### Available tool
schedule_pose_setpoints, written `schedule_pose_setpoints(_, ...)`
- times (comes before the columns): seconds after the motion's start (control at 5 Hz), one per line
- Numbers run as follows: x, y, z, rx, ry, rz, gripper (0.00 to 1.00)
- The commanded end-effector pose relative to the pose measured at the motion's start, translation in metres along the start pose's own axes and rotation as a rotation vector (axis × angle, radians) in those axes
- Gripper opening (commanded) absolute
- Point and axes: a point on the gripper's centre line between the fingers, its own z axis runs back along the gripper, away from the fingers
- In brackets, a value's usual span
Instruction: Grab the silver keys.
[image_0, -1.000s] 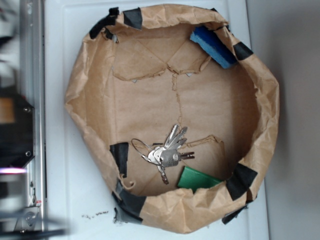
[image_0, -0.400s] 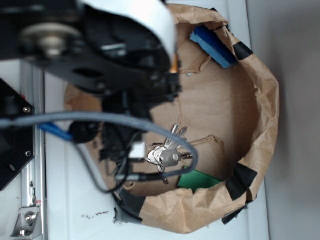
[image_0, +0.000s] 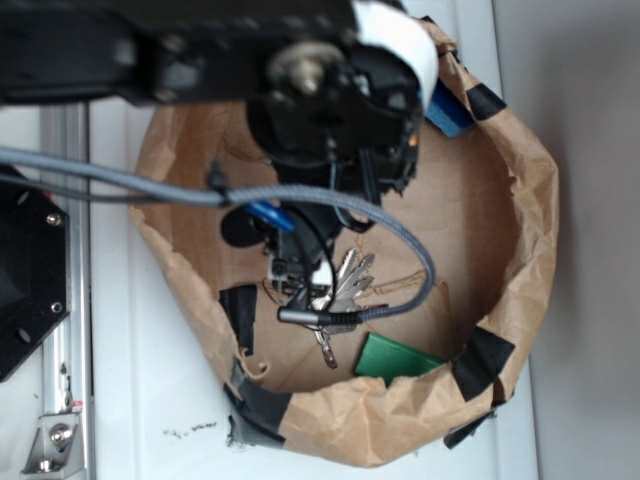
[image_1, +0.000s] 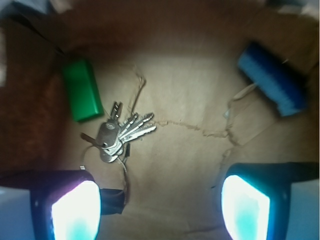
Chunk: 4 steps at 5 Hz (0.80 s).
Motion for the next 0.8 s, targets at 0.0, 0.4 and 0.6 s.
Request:
schedule_pose_setpoints(0.0,0.000,-0.003,-0.038,-0.060,0.061,-0.048,1.00)
schedule_pose_setpoints(0.4,0.007,-0.008,-0.023,-0.238,0.053,0.003,1.00)
schedule_pose_setpoints(0.6,0.004,-0.017,-0.022,-0.243,0.043,-0.028,1.00)
